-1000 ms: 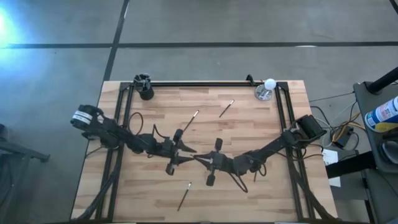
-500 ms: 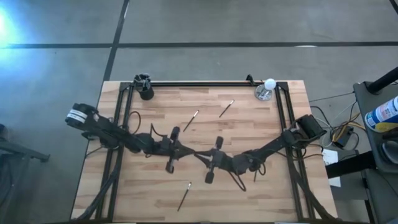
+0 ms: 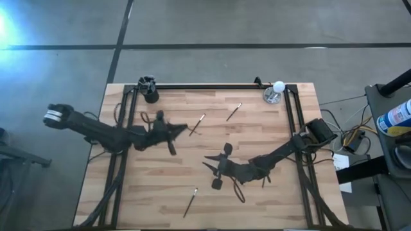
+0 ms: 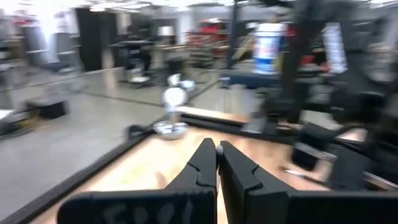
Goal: Pick & Place Makeup Supplies
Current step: Put the makeup brush into the makeup holder
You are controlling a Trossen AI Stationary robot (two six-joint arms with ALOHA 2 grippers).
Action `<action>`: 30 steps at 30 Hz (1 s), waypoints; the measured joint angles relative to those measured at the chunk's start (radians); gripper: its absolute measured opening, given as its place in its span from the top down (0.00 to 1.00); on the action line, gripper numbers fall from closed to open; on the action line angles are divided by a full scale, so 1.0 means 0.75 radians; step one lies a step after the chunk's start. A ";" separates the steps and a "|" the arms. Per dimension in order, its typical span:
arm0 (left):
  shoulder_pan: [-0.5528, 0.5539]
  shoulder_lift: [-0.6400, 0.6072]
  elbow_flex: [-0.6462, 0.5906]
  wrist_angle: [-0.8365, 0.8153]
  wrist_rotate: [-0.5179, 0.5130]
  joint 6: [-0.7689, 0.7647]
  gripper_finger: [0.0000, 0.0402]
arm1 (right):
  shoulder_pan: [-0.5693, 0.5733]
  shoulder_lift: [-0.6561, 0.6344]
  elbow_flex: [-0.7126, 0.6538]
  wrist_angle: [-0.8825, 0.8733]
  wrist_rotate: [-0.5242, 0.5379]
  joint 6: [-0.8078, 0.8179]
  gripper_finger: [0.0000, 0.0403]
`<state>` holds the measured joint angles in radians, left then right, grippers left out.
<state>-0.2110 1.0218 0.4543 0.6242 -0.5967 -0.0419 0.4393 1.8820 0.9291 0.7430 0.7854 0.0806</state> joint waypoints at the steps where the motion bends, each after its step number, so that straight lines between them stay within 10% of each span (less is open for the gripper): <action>1: 0.019 -0.038 0.006 -0.064 -0.034 -0.008 1.00 | 0.000 0.000 0.000 -0.023 -0.001 0.014 0.75; 7: 0.275 -0.120 0.121 -0.405 -0.116 -0.056 1.00 | -0.001 0.000 -0.001 -0.080 0.000 0.023 0.86; 17: 0.956 0.126 0.397 -0.552 0.236 -0.100 1.00 | 0.002 0.001 -0.003 -0.091 -0.001 0.001 0.98; 30: 1.292 0.007 0.415 -0.905 -0.020 -0.093 1.00 | 0.005 0.001 -0.020 -0.119 -0.007 -0.003 0.98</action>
<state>0.7583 1.0274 0.7654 -0.0546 -0.6113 -0.1114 0.4427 1.8824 0.9144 0.6537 0.7803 0.0785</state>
